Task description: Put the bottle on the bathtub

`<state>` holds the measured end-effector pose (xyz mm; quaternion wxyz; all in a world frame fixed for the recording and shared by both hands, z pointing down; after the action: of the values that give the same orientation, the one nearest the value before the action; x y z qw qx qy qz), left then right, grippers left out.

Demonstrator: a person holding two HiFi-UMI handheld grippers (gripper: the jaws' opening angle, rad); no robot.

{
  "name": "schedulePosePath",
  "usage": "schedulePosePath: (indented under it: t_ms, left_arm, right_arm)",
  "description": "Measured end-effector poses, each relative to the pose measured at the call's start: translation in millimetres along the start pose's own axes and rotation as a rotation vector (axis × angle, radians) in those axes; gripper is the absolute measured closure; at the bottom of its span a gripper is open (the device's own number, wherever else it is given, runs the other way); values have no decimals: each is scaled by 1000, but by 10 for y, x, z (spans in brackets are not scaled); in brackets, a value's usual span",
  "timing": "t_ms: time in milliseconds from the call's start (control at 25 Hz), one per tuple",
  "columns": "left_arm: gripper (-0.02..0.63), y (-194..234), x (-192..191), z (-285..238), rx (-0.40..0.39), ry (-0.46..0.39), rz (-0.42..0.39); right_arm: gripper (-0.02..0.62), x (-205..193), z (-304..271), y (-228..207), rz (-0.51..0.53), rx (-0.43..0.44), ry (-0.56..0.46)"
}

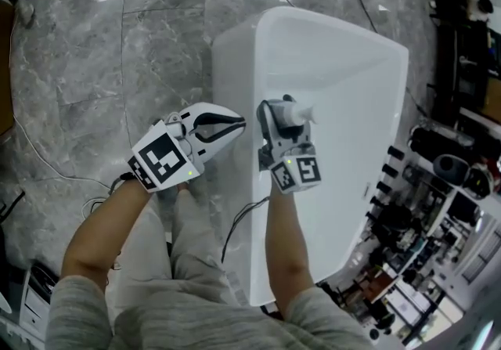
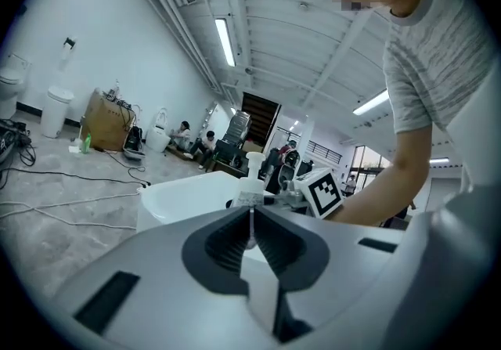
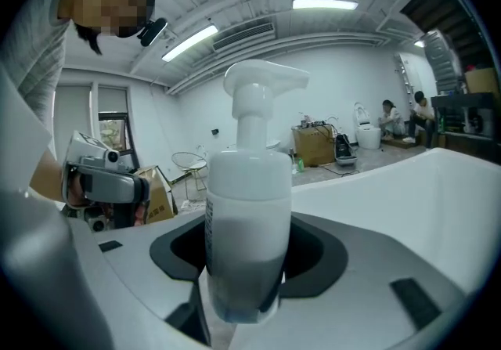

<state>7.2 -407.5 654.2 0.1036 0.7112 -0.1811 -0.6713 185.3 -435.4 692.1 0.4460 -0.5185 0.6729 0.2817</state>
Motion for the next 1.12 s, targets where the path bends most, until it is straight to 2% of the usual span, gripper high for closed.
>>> schedulePosePath:
  t_ms: [240,400,560,760,1120]
  left_arm:
    - [603,126,-100,-221,-14,15,-25]
    - [603,124,-221,-253,-16,24,-26]
    - [603,96,-313,-302,-19,40,-20]
    - [603,37,-334,-326,-25,49,-23]
    - [603,-69,-350,-378,-21,49,-22]
  right_arm:
    - [359,-39,-111,-2,136,129,13]
    - [359,-15,-153,149,173,189,-22]
    - [359,-140,-135,162,218,171,-44]
    - [359,-257,-22,141,220,139,-55]
    - [358,-350,113,133,277,126,-55]
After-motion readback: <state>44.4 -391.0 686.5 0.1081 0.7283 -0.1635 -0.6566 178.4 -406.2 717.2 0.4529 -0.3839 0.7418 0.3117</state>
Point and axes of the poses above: the fingertips, and each gripper's own axes: z backward along the fingers, y to its left, x out of its top, the point moved 7 cm from there along z, backward along the fingers, and after that the axes turned 15 degrees about -x, right-handed, at the moved point
